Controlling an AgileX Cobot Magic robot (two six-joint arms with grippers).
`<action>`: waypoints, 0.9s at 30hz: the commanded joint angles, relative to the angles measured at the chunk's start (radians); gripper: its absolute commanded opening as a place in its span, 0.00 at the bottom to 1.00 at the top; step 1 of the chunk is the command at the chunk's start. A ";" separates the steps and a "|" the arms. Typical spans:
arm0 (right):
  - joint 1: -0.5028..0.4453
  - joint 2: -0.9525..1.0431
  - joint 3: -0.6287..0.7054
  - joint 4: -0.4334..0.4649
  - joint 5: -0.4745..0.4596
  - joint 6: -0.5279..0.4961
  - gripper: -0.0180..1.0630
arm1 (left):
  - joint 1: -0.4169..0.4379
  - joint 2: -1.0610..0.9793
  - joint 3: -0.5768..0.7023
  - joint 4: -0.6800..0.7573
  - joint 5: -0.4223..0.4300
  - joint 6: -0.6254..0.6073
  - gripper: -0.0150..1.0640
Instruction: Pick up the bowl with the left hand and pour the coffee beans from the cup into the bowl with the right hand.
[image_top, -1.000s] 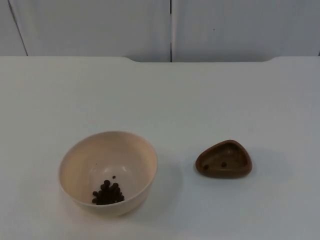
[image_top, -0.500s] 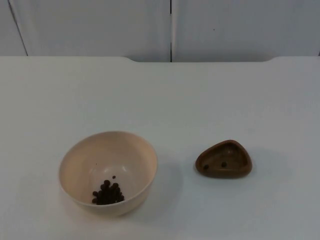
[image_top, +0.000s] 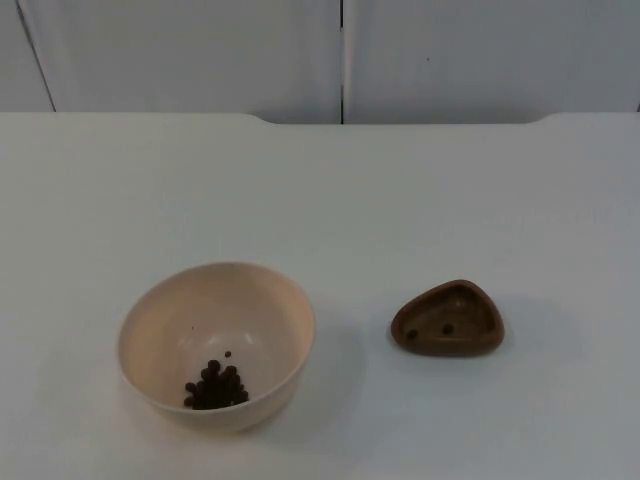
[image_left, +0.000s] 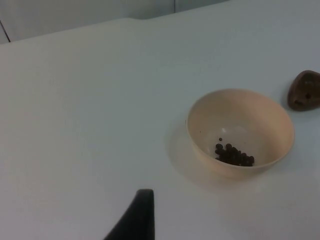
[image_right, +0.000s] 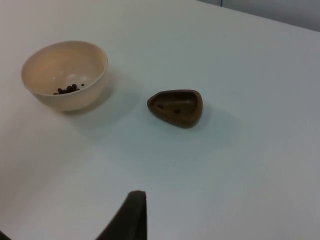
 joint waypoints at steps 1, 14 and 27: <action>-0.016 -0.003 0.002 0.005 -0.013 0.004 0.99 | 0.005 -0.004 0.005 0.001 0.002 0.000 0.99; -0.264 -0.003 0.002 0.005 -0.013 0.004 0.99 | 0.005 -0.004 0.005 0.001 0.002 0.000 0.99; -0.430 -0.003 0.002 0.002 -0.013 0.004 0.99 | 0.005 -0.004 0.005 0.001 0.002 0.000 0.99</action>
